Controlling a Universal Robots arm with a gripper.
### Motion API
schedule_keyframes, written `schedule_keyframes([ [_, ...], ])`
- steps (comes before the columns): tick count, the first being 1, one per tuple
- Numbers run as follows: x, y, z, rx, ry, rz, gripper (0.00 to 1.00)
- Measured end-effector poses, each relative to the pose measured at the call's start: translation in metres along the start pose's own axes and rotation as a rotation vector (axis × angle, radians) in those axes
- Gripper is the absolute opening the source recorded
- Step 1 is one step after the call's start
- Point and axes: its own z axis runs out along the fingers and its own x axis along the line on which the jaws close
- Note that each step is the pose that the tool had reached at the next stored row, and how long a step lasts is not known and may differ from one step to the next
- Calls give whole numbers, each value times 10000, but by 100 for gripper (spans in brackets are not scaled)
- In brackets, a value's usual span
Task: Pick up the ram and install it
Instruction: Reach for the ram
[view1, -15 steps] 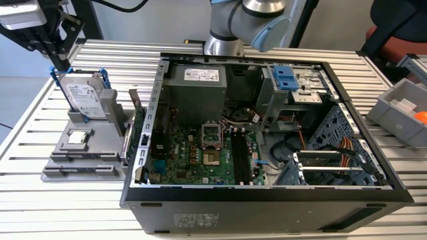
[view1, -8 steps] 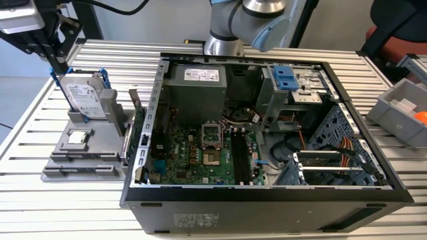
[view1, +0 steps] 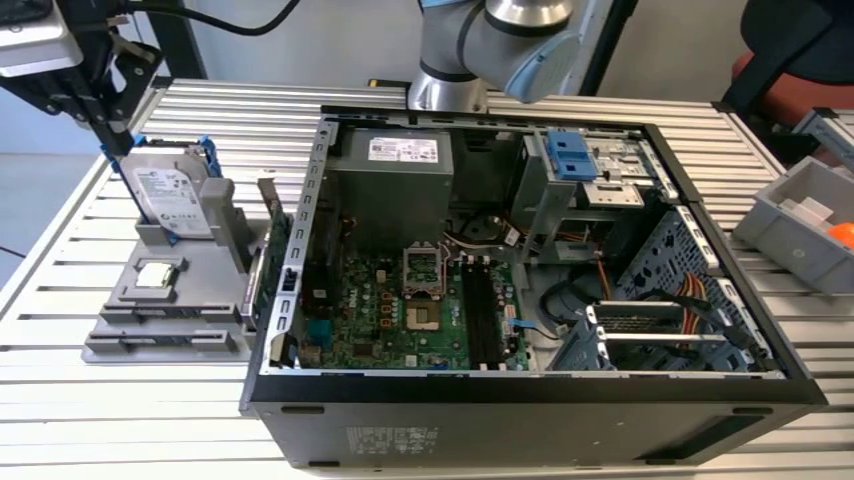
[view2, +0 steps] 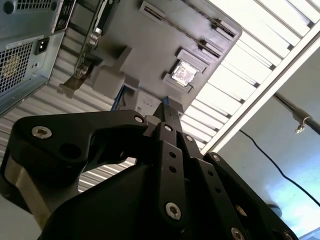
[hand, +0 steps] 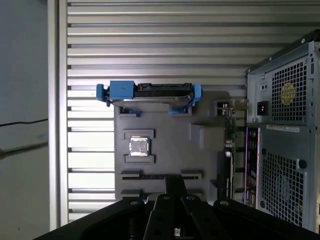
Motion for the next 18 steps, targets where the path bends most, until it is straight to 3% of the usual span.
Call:
schedule_keyframes([
  [12,-2,-104,-4,1,0,-1,0],
  [18,-4,-186,-7,1,0,-1,0],
])
